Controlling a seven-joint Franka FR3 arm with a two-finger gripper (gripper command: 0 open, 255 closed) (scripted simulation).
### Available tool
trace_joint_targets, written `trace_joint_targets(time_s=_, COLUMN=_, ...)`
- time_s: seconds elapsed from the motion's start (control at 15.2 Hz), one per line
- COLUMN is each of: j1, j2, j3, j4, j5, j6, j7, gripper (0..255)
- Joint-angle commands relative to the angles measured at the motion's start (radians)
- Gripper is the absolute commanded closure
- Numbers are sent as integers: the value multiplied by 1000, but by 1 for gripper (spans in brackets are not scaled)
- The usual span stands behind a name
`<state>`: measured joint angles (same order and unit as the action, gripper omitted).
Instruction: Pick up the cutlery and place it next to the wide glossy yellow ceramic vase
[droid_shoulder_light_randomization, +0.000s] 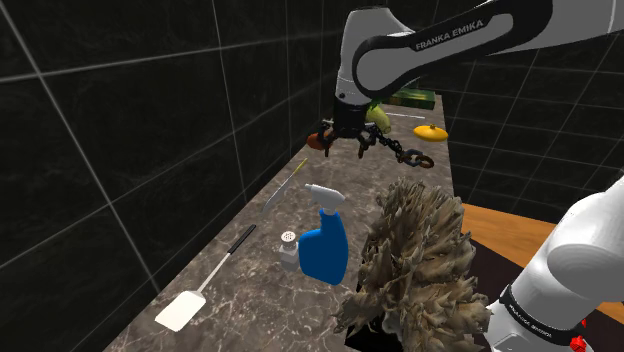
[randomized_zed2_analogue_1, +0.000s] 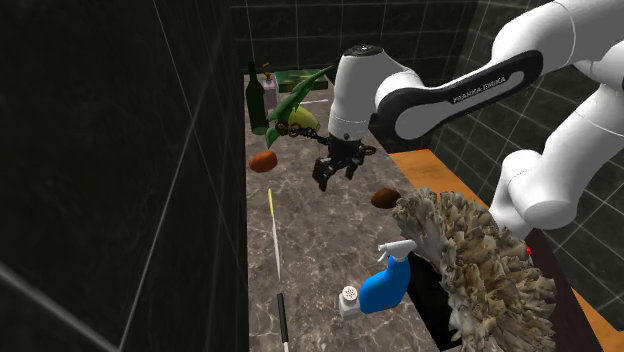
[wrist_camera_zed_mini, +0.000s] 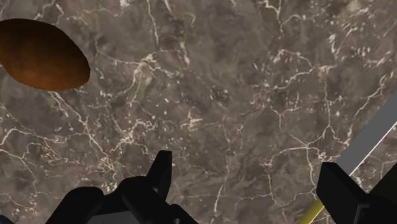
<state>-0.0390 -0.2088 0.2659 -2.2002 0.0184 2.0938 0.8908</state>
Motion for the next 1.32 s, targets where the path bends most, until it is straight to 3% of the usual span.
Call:
trace_joint_targets(time_s=0.0, j1=-2, j2=83, j3=22, j4=45, j5=-13, j6=33, j7=83, gripper=0)
trace_joint_targets(time_s=0.4, j1=13, j2=326, j3=47, j4=222, j5=-72, j6=84, j7=306, gripper=0)
trace_joint_targets(time_s=0.92, j1=76, j2=647, j3=14, j4=533, j5=-130, j6=85, j7=540, gripper=0)
trace_joint_targets(time_s=1.25, j1=83, j2=683, j3=7, j4=518, j5=-141, j6=135, j7=547, gripper=0)
